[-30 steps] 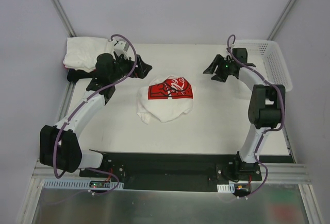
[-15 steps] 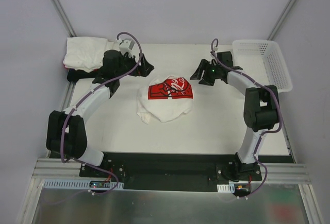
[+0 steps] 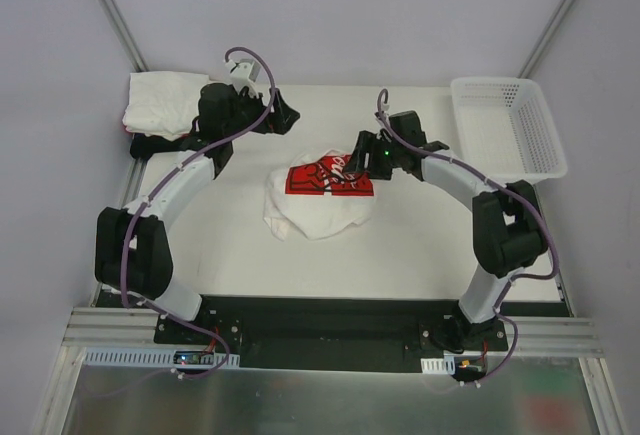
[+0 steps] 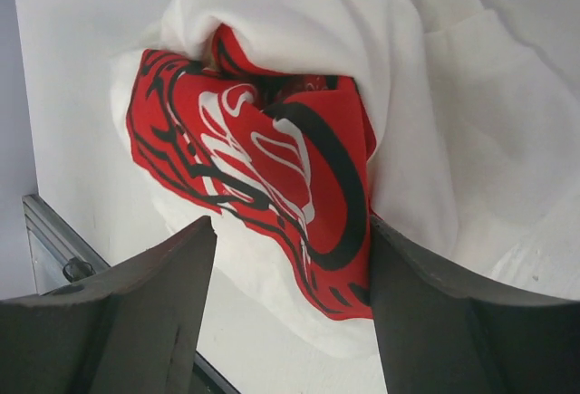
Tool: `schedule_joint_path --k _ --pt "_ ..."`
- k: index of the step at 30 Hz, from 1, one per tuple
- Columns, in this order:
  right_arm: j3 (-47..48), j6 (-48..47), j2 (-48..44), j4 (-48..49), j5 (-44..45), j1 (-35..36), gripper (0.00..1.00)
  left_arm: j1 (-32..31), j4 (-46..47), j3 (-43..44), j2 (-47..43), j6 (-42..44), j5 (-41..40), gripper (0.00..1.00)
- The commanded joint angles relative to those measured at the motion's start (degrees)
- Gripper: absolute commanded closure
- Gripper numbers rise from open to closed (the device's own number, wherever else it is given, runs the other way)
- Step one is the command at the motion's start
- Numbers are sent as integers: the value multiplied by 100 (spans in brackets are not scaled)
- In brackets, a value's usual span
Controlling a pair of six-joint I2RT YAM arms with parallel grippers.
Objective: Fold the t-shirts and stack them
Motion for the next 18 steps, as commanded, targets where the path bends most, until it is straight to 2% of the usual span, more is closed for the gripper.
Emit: schedule_joint_path --k 1,2,4,5,8,11,18 --pt "-390 153 -573 314 92 -7 34 73 250 22 56 -40 166 5" --pt "-461 240 -573 402 48 -7 36 73 295 -83 48 -66 175 5" --pt "-567 267 -547 517 82 -15 48 81 374 -154 30 -102 202 5" --pt "-585 268 -529 526 135 -24 69 81 365 -189 21 -119 211 5" --pt "-480 285 -432 517 144 -33 94 81 365 -224 4 -128 255 5" --pt "-418 329 -371 526 118 -42 99 90 357 -242 -32 -102 263 5" --pt "-50 320 -187 351 302 -261 99 90 479 -277 152 -216 641 5"
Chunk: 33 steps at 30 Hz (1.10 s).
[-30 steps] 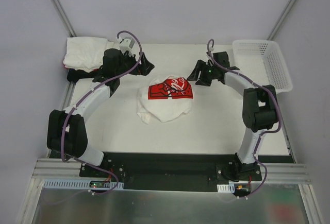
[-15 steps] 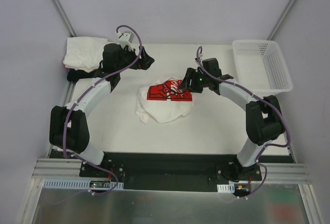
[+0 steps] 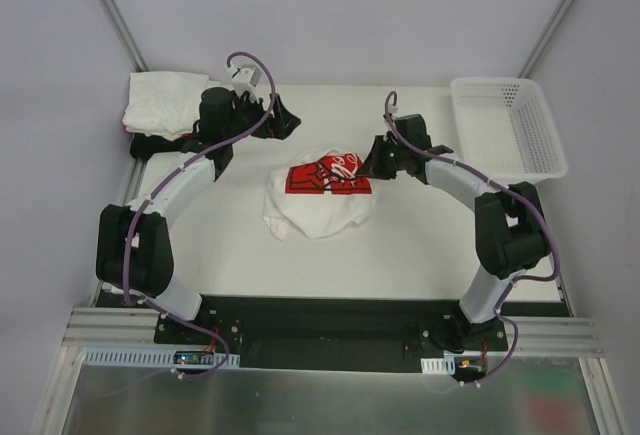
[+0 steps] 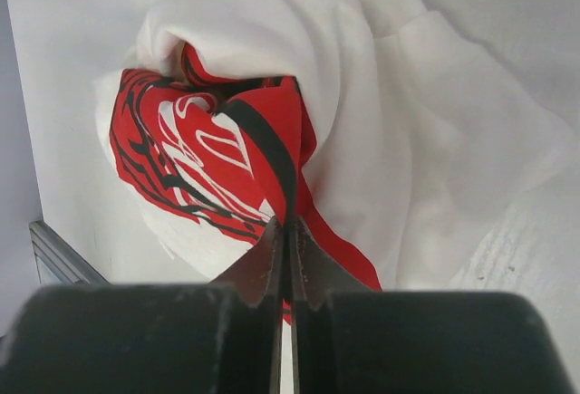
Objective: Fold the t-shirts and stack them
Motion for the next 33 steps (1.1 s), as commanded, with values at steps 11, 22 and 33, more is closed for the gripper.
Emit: schedule_joint_path --k 11,22,33 --pt "3977 -458 1695 -1540 469 -321 99 51 458 -147 175 -192 491 6" --pt "5884 -800 2508 -2685 -94 222 99 51 414 -252 70 -69 289 6" --pt "3092 -1399 653 -1862 -665 1085 96 60 405 -296 -9 10 113 6"
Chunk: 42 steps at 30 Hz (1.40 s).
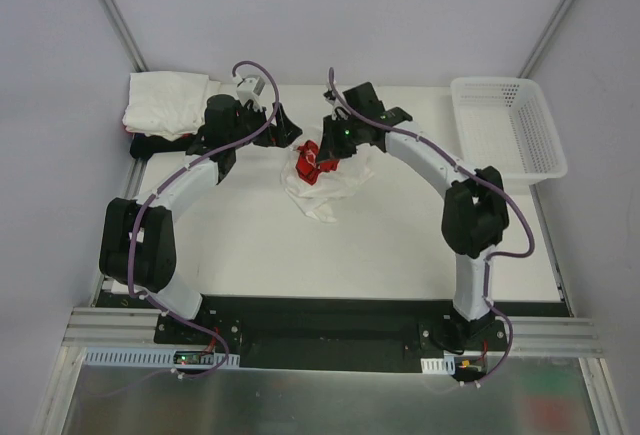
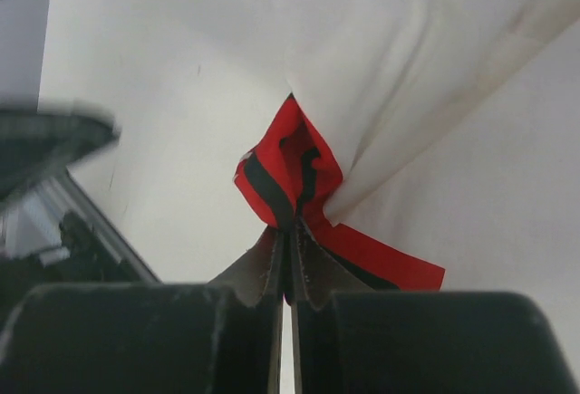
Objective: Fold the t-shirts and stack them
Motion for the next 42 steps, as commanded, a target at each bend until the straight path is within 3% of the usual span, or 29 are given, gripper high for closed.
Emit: schedule_joint_path --k 1,5,8,12,18,27,31,42 --pt "-1284 -238 -1372 587 -611 189 96 60 244 -34 -221 104 -180 6" --pt "-2349 -221 -1856 887 -585 154 92 60 279 1 -151 78 -136 6" --pt "-2526 -124 -1936 914 -813 119 87 60 305 54 -98 7 -40 7" --pt "-2956 -89 -2111 922 -472 58 78 60 314 19 -124 33 -48 6" --pt "-3308 52 -2480 975 -129 -671 47 69 253 -7 -212 148 -119 6" --pt "-3721 140 -3156 1019 215 -1524 42 86 182 -34 -309 201 -118 6" --pt "-3835 333 -3307 1097 -110 -1464 41 86 173 -25 -327 192 -101 6" --pt "-4855 640 -3887 1634 4 -753 40 86 103 168 -300 157 -40 13"
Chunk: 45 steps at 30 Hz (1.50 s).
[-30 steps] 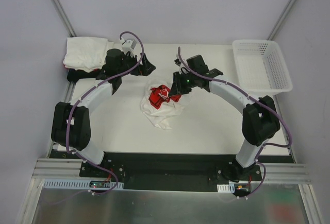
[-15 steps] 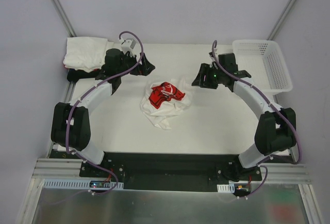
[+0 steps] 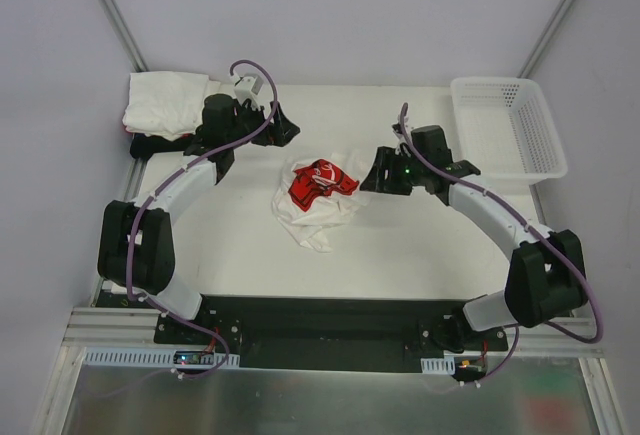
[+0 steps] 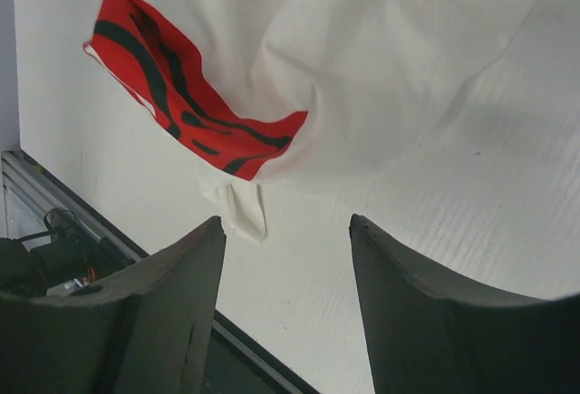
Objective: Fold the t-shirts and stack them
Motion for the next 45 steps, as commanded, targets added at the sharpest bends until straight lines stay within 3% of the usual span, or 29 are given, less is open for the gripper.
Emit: schedule_joint_path --k 1,5,6,9,10,12,13,15,17,20,25,31,39,40,43,44,45 --pt "-339 260 -383 395 -53 221 40 49 105 210 -176 58 72 13" --pt "-551 497 -533 631 -44 511 40 49 149 272 -105 -64 160 19" --pt "-569 533 -542 693 -53 616 39 49 167 254 -70 -82 221 27" --pt "-578 594 -446 799 -1 810 39 49 211 263 0 -153 344 35" --pt "-586 603 -393 825 87 828 39 49 211 254 9 -161 353 45" --pt "-569 586 -279 922 158 819 39 49 211 219 44 -188 423 53" --pt "-517 560 -156 905 219 802 39 49 202 210 44 -205 450 53" --pt "-377 524 -41 887 263 758 39 49 80 254 140 -206 529 34" --pt "-262 489 73 878 219 714 39 49 -488 568 290 -49 704 22" --pt "-95 524 65 878 176 626 39 49 -1140 1104 729 233 1046 16" --pt "72 577 -32 887 167 398 39 49 -1932 1405 1344 480 1618 16" --pt "257 673 -278 896 141 46 39 49 -2259 1809 2083 225 2436 24" --pt "573 735 -427 904 237 -297 39 40 -2417 1713 2321 102 2533 26" --pt "591 718 -428 896 228 -306 38 40 -2426 1687 2321 93 2490 28" --pt "582 744 -428 905 219 -385 38 31 -2452 1660 2356 -20 2506 52" --pt "565 761 -445 905 228 -411 38 -3 -2452 1652 2364 -47 2515 72" --pt "547 770 -454 905 228 -437 38 -21 -2452 1652 2399 -73 2516 79"
